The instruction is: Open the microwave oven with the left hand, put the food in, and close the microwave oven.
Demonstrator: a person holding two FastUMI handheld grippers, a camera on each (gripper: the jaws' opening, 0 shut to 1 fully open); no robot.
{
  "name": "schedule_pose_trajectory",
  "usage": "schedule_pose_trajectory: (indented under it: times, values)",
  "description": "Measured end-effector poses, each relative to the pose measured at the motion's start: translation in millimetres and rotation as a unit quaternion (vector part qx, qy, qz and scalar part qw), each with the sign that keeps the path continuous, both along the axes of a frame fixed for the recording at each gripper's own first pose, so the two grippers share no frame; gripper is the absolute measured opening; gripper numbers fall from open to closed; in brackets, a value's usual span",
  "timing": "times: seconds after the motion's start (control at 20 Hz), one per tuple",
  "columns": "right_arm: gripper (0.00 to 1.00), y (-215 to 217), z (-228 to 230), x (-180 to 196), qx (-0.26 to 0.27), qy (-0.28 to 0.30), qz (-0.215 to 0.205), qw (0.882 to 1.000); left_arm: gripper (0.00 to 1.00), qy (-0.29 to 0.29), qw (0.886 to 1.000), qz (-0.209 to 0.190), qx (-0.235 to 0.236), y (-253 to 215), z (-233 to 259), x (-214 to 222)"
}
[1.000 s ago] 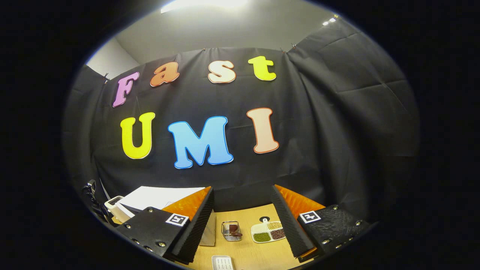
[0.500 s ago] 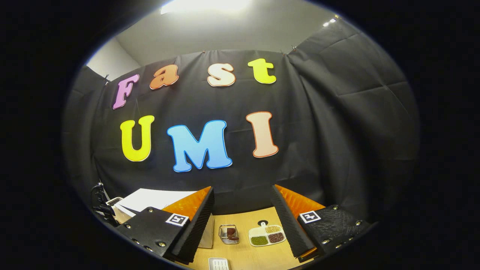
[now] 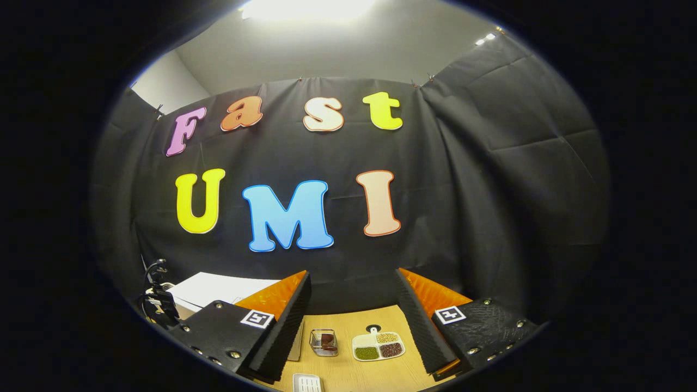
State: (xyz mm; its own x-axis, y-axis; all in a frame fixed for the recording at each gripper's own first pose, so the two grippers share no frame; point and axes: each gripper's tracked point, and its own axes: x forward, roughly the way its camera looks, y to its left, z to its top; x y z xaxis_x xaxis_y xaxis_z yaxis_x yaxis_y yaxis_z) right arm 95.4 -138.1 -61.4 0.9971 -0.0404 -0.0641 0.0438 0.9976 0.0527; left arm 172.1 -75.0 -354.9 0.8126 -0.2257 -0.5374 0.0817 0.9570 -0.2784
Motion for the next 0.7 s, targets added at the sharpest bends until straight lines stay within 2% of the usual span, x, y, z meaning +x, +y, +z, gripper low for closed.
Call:
schedule_pose_trajectory:
  times: [0.45,0.7]
  values:
    - [0.92,3.3,-0.8,3.9,-0.004,0.002,0.006,1.0,0.07,0.001,1.0,0.006,-0.003,1.9,1.4,1.6]
    - [0.92,4.8,-1.7,4.7,-0.004,0.003,0.01,1.0,0.07,-0.005,1.0,-0.009,0.008,-5.2,1.2,3.6]
